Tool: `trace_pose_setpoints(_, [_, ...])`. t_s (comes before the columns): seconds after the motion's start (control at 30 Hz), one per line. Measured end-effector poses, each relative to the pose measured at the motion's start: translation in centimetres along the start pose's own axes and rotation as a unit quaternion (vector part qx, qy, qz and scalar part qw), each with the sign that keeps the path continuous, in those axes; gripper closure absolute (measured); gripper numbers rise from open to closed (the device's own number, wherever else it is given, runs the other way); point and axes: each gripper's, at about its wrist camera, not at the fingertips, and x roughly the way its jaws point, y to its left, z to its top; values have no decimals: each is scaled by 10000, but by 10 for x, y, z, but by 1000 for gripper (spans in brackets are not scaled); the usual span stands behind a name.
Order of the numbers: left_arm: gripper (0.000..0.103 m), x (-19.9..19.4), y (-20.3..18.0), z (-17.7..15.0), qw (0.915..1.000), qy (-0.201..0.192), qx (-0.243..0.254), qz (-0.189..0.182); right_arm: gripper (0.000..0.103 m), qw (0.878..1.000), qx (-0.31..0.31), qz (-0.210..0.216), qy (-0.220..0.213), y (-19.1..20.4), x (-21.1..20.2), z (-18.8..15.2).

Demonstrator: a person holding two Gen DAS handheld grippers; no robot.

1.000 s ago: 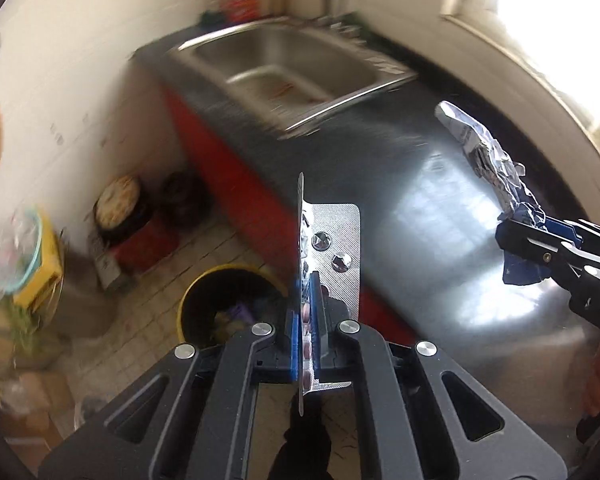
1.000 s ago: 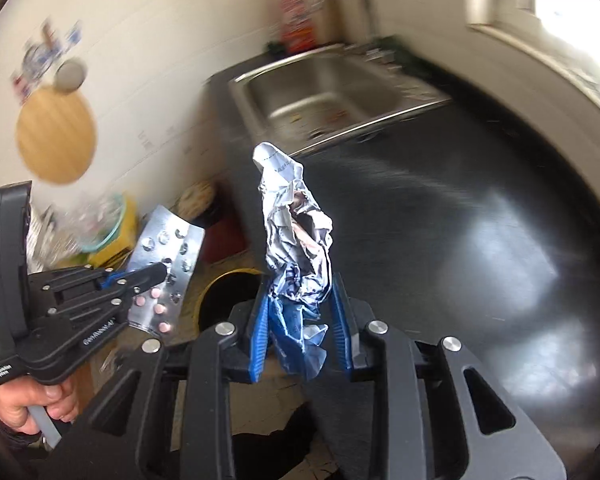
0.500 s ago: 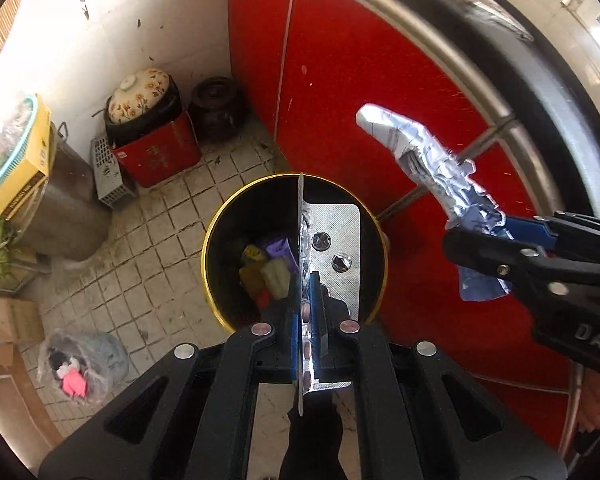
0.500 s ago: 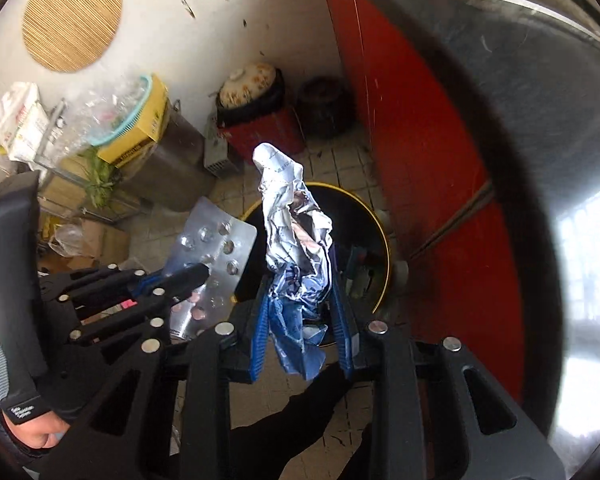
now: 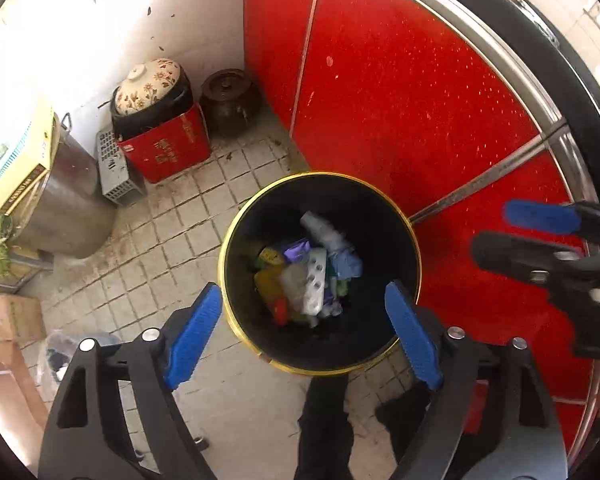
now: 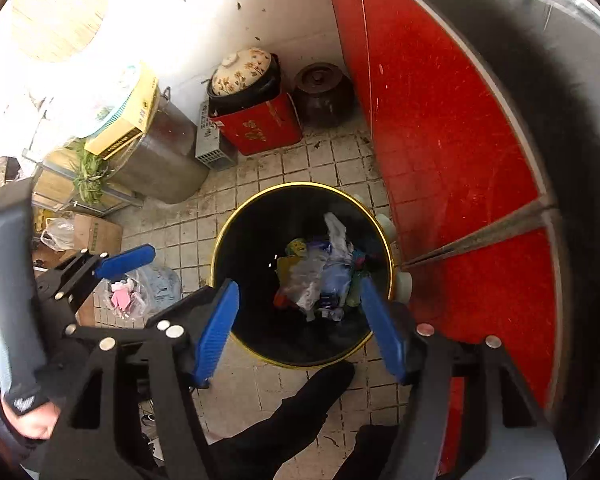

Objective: Collect trash

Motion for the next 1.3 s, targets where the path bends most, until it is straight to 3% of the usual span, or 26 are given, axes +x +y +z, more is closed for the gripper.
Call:
trace_pose_setpoints(0.2, [10, -64, -24, 3, 9992, -263, 282, 37, 20, 9978, 154, -71, -642, -6, -104, -25])
trace_pose_setpoints(0.3, [7, -104, -61, 11, 9968, -430, 658, 112, 11, 9900, 496, -425, -1250, -25, -177, -51])
trace_pose_setpoints(0.4, [7, -137, -120, 22, 9902, -540, 1283, 74, 7, 9714, 1173, -1081, -1756, -56, -242, -93])
trace_pose_setpoints(0.5, [7, -163, -177, 30, 9806, -742, 1775, -383, 7, 9452, 1942, -1648, -2044, -89, -296, -147])
trace_pose_setpoints(0.57, [7, -185, -234, 32, 9657, -889, 2290, -839, 7, 9186, 2452, -2162, -2221, -110, -329, -190])
trace_pose_setpoints(0.63, [7, -199, -280, 29, 9502, -968, 2757, -1083, 7, 8819, 3017, -2767, -2340, -128, -363, -239])
trace_pose_setpoints(0.7, [7, -212, -323, 25, 9340, -1026, 3159, -1313, 7, 8516, 3461, -3078, -2455, -142, -387, -282])
trace_pose_setpoints(0.73, [7, -219, -347, 21, 9231, -1021, 3393, -1495, 7, 8300, 3766, -3254, -2518, -149, -402, -309])
trace_pose_setpoints(0.8, [7, -226, -385, 11, 9058, -994, 3761, -1677, 7, 8026, 4170, -3448, -2510, -161, -420, -346])
trace_pose_setpoints(0.83, [7, -230, -405, 4, 8976, -978, 3924, -1756, 7, 7818, 4463, -3570, -2493, -167, -430, -371])
trace_pose_setpoints(0.93, [7, -239, -448, -17, 8784, -979, 4321, -1790, 7, 7419, 5030, -3594, -2597, -176, -449, -417])
trace_pose_setpoints(1.0, [7, -241, -471, -30, 8689, -903, 4501, -1851, 7, 7246, 5220, -3681, -2588, -179, -459, -441])
trace_pose_setpoints(1.1, [7, -240, -491, -44, 8615, -815, 4656, -1857, 7, 7127, 5376, -3708, -2561, -183, -464, -461])
trace_pose_setpoints(1.3, [7, -241, -516, -61, 8526, -771, 4856, -1773, 7, 7055, 5508, -3642, -2573, -186, -471, -486])
